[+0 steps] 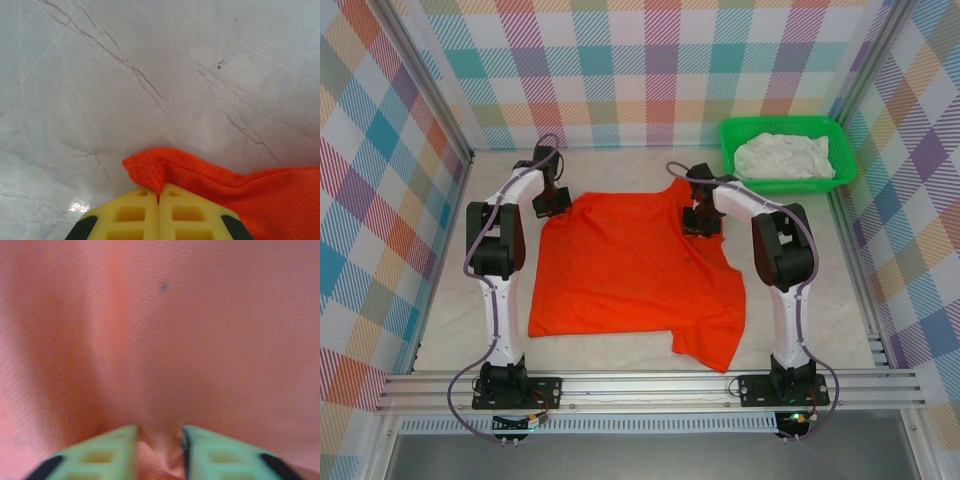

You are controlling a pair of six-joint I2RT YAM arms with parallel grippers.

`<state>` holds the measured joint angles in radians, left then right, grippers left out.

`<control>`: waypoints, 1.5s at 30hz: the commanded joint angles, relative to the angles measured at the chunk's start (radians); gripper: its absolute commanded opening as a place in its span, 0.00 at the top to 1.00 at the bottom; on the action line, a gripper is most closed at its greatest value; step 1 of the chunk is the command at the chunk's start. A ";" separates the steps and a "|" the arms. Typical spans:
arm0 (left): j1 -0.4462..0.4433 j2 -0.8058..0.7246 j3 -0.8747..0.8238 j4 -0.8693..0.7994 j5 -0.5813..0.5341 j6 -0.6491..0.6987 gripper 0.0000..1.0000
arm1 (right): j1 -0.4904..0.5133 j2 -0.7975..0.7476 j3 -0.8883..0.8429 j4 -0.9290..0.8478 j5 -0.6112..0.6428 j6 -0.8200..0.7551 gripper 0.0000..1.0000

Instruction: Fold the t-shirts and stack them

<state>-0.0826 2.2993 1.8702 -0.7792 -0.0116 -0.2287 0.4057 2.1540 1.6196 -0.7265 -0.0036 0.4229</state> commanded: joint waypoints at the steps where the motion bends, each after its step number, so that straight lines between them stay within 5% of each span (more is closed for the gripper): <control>1: 0.007 -0.014 -0.032 -0.017 0.000 -0.018 1.00 | 0.061 -0.021 -0.034 -0.006 -0.054 0.046 0.85; 3: 0.007 -0.013 -0.034 -0.015 0.005 -0.019 1.00 | 0.074 -0.033 -0.016 -0.021 -0.025 0.054 1.00; 11: 0.007 -0.025 -0.049 -0.005 0.008 -0.017 1.00 | 0.092 -0.156 0.023 -0.071 0.088 0.048 1.00; 32: 0.007 -0.009 -0.059 0.008 0.027 -0.015 1.00 | 0.325 -0.130 0.030 -0.031 -0.016 0.135 1.00; 36: 0.007 -0.006 -0.059 0.009 0.029 -0.015 1.00 | 0.338 -0.100 0.035 -0.021 -0.074 0.143 0.89; 41: 0.007 -0.004 -0.058 0.009 0.033 -0.013 1.00 | 0.330 -0.158 0.054 -0.092 0.021 0.141 0.54; 45: 0.007 -0.002 -0.062 0.011 0.032 -0.011 1.00 | 0.267 -0.267 0.002 -0.104 0.070 0.166 0.45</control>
<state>-0.0818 2.2860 1.8416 -0.7490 -0.0074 -0.2386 0.7242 2.0014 1.6310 -0.7948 0.0147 0.5663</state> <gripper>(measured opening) 0.046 0.541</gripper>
